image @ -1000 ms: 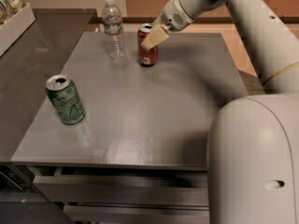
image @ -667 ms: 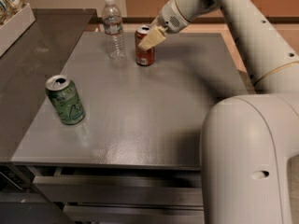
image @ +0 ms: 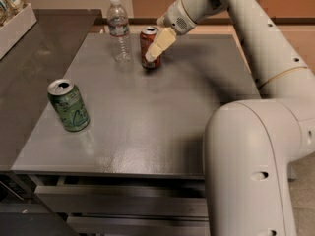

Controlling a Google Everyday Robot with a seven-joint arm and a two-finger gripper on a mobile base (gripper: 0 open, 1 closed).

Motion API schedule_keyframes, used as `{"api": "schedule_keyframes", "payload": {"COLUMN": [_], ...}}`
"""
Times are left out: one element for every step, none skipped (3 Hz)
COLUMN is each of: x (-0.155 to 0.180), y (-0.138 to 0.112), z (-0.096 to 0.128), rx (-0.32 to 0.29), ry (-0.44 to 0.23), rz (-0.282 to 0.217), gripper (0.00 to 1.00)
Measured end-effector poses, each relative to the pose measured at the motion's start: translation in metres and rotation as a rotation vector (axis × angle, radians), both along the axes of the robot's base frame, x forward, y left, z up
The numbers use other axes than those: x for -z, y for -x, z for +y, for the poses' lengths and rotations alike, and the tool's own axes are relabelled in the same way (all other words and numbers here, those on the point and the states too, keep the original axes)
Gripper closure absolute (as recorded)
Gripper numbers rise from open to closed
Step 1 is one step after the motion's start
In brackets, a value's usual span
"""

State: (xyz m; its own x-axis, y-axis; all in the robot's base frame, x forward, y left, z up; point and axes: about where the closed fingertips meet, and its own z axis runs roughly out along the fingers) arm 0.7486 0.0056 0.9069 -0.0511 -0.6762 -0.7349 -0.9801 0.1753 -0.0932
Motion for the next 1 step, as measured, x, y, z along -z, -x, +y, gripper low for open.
{"api": "schedule_keyframes", "payload": {"x": [0.0001], "y": [0.0], "z": [0.0001], "rx": [0.0], "ry": [0.0], "rz": [0.0], "gripper": [0.0]}}
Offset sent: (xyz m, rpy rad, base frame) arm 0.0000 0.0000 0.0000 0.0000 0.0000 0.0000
